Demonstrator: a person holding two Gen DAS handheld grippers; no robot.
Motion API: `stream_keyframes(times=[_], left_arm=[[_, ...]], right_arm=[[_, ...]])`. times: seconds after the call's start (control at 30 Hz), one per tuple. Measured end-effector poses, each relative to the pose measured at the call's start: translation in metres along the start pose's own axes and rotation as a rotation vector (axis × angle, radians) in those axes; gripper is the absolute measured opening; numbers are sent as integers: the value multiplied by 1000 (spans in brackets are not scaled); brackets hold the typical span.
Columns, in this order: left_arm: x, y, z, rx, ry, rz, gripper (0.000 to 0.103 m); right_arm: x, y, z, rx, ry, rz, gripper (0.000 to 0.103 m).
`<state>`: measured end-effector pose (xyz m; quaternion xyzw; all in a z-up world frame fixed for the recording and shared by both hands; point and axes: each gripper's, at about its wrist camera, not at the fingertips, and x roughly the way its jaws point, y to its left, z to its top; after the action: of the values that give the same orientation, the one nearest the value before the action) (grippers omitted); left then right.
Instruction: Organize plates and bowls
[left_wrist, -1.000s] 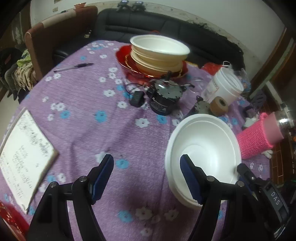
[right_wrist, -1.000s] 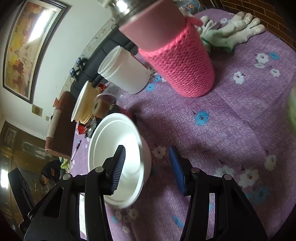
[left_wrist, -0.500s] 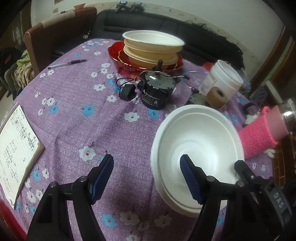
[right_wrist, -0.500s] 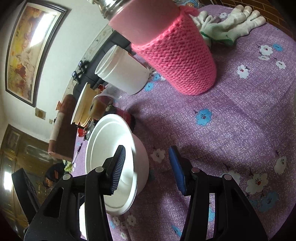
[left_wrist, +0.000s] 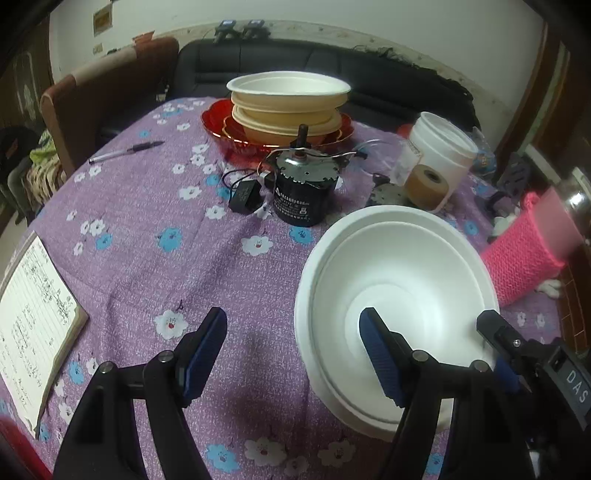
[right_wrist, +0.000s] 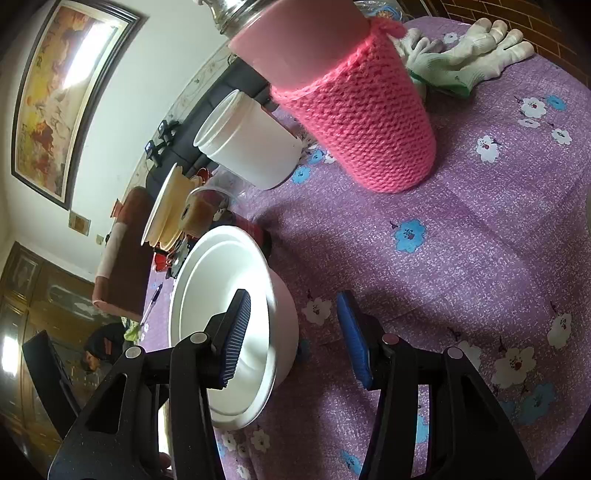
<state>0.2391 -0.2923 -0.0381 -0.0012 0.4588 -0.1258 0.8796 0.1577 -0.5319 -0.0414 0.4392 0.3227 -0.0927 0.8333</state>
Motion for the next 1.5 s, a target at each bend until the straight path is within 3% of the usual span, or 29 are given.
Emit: stream_keyframes(times=[0.43, 1.5], left_arm=[[2, -5, -3, 28, -33, 14, 74], [19, 0, -4, 14, 13, 30, 74]], right_arm=[[1, 2, 0, -22, -27, -15, 49], [9, 4, -5, -42, -14, -34, 49]])
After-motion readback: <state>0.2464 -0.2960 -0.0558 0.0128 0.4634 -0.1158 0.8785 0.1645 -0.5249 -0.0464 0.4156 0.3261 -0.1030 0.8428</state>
